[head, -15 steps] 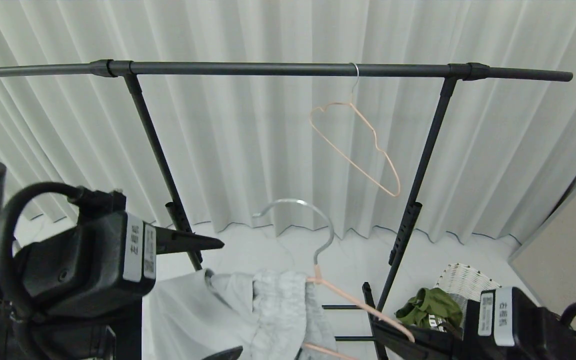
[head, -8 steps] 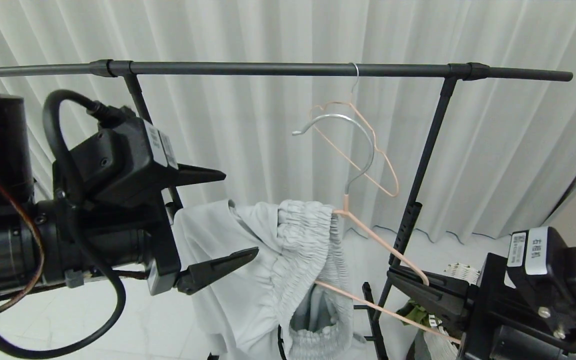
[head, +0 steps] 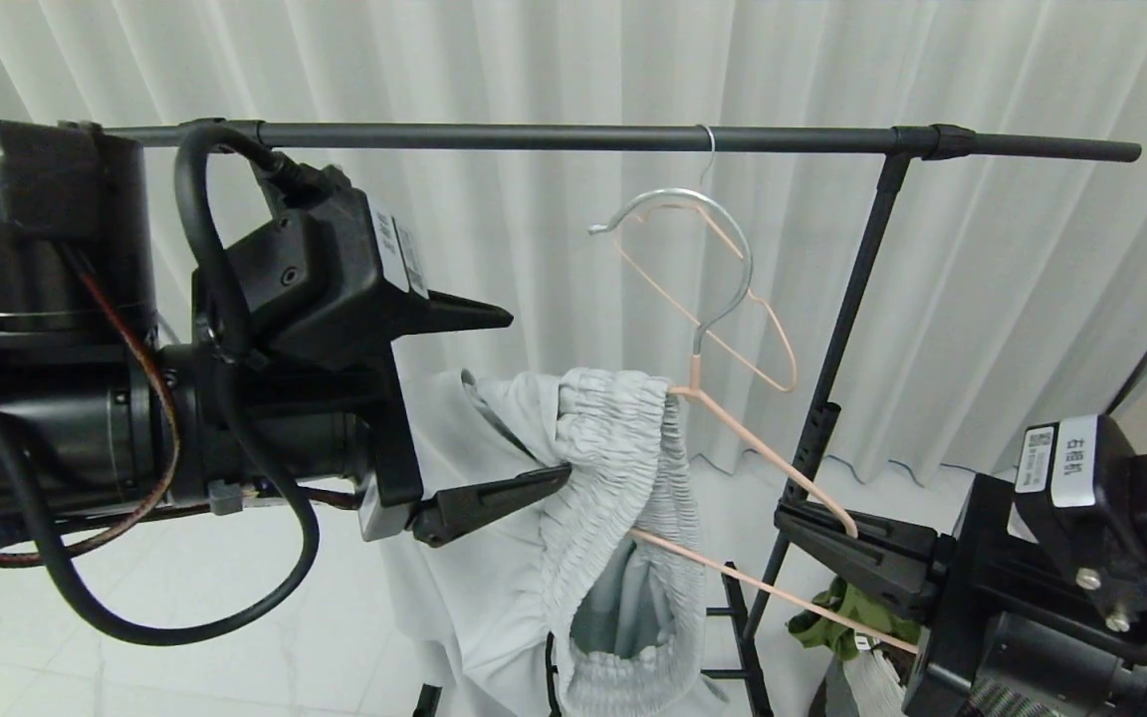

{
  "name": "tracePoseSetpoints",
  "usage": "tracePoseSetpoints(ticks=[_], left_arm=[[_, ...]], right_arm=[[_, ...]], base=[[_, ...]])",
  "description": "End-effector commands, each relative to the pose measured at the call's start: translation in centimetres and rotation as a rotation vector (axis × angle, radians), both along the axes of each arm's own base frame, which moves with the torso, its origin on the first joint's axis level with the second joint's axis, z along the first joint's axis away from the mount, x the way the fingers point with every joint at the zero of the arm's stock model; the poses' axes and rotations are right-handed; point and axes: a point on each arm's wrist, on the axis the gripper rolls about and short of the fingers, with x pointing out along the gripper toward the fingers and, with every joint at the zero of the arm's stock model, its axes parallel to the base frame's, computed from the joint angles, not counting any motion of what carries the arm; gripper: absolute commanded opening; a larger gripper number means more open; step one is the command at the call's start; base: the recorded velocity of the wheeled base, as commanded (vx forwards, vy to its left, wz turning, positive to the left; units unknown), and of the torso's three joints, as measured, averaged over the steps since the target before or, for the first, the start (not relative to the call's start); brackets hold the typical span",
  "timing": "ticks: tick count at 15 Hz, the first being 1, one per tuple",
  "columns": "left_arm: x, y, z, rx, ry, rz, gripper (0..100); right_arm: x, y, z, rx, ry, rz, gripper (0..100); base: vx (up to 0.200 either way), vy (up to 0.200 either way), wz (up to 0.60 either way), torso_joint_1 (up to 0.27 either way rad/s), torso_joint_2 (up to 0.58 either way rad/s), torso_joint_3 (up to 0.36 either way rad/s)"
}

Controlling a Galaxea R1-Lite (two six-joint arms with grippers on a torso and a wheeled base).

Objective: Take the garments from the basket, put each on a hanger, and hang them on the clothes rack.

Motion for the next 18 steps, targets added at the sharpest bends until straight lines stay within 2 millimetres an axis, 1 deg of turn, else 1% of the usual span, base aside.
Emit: tracePoseSetpoints(ticks=[1, 4, 8, 9, 18], left_arm=[[0.7, -0.6, -0.7, 0.016, 0.022, -0.021, 100], [1.0, -1.2, -1.5, 0.027, 0.053, -0.056, 100], [1.1, -1.4, -2.0, 0.034, 0.073, -0.070, 100], [1.2, -1.4, -2.1, 0.036, 0.075, -0.070, 0], [1.2, -1.1, -2.0, 0.033, 0.067, -0.054, 0]], right_arm=[[-0.2, -0.2, 0.5, 0.003, -0.015, 0.018, 0], [-0.2, -0.1, 0.6, -0.009, -0.032, 0.035, 0], [-0.2, -0.1, 0.8, -0.008, -0.041, 0.035, 0], [-0.1, -0.1, 0.8, -0.011, -0.048, 0.034, 0], [0.4, -0.3, 1.1, -0.014, -0.069, -0.002, 0]], base=[[0.000, 0.000, 0.00, 0.000, 0.00, 0.000], [0.000, 0.000, 0.00, 0.000, 0.00, 0.000], [0.000, 0.000, 0.00, 0.000, 0.00, 0.000], [0.000, 0.000, 0.00, 0.000, 0.00, 0.000], [0.000, 0.000, 0.00, 0.000, 0.00, 0.000]])
